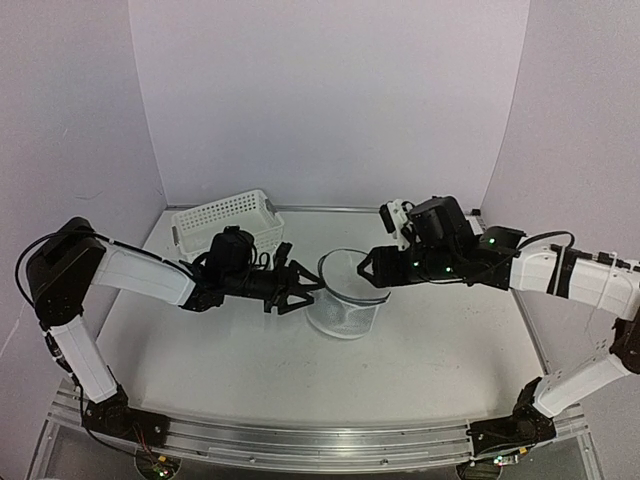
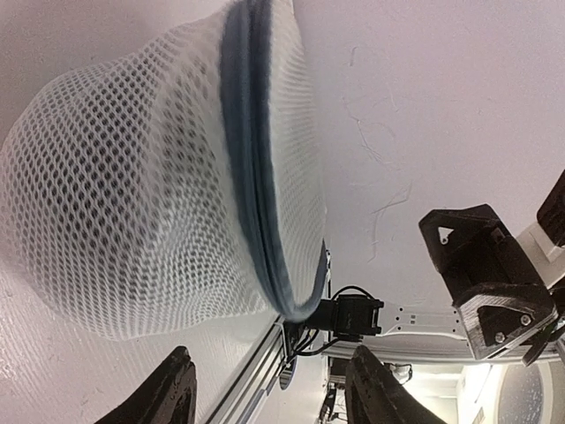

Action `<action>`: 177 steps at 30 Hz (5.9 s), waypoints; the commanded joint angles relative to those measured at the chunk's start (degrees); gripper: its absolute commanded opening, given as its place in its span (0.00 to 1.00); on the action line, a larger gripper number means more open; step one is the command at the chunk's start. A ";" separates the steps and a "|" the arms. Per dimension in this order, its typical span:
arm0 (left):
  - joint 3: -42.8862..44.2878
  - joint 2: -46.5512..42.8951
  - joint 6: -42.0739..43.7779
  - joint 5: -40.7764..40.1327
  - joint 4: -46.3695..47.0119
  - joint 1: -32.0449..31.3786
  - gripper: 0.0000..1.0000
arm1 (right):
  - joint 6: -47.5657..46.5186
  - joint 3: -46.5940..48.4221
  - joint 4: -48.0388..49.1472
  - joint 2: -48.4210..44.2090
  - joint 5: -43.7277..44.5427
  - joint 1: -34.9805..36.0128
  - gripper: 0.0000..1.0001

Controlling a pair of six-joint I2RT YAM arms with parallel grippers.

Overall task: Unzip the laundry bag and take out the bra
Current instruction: Adjust the laundry bag at the center of the board, then pass from the right arm to the left, then pass from the left arm to the right

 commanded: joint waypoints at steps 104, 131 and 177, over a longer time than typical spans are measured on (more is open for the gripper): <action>10.23 -16.10 24.24 -14.39 -31.31 0.61 0.63 | 0.76 -2.72 15.74 0.89 12.04 8.37 0.00; 19.36 -6.00 19.78 -4.44 -26.45 0.57 0.63 | -10.62 -5.74 21.99 0.57 -1.00 9.37 0.00; 17.57 -16.68 12.52 -16.01 -32.57 0.65 0.00 | -15.26 1.25 16.34 0.61 10.77 17.10 0.65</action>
